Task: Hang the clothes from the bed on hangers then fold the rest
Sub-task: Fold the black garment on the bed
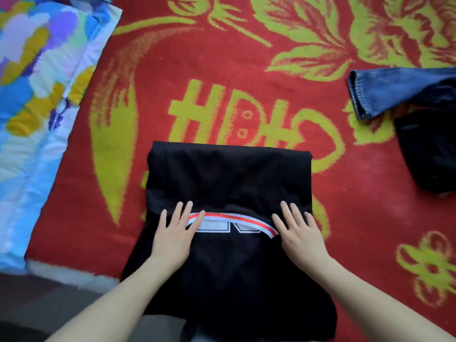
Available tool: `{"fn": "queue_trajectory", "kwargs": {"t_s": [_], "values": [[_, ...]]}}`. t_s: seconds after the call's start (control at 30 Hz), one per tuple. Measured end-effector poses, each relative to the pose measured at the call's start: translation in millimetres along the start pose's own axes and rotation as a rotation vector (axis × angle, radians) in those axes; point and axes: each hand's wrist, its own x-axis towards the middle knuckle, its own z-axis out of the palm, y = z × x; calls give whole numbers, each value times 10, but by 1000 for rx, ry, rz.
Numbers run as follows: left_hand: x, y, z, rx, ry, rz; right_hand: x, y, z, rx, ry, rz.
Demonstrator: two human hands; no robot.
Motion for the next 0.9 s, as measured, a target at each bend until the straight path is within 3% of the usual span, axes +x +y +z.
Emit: {"fn": "queue_trajectory", "kwargs": {"t_s": [0.13,0.17,0.23,0.3,0.33,0.43,0.5,0.67,0.73,0.9], "values": [[-118,-6,155,9,-254,-45,25,-106,86,-21,-291,5],[-162,-7,138,6,-261,-35,20,-134,33,6,-266,-2],[-136,-18,50,0,-202,-39,73,-157,-153,95,-13,-39],[-8,-78,-139,20,-59,-82,175,-85,-329,175,277,-28],[110,-121,-257,21,22,-107,262,-14,-403,222,322,52],[546,-352,-616,21,179,-167,617,275,-519,266,191,276],[839,-540,-821,9,222,-177,827,497,-604,275,129,325],[1342,-880,-1036,-40,-34,-122,1214,795,-648,307,-41,256],[1410,-909,-1039,14,-83,-117,1278,816,-618,273,-33,283],[1420,-976,-1207,137,69,-91,1219,933,-727,305,96,273]]}}
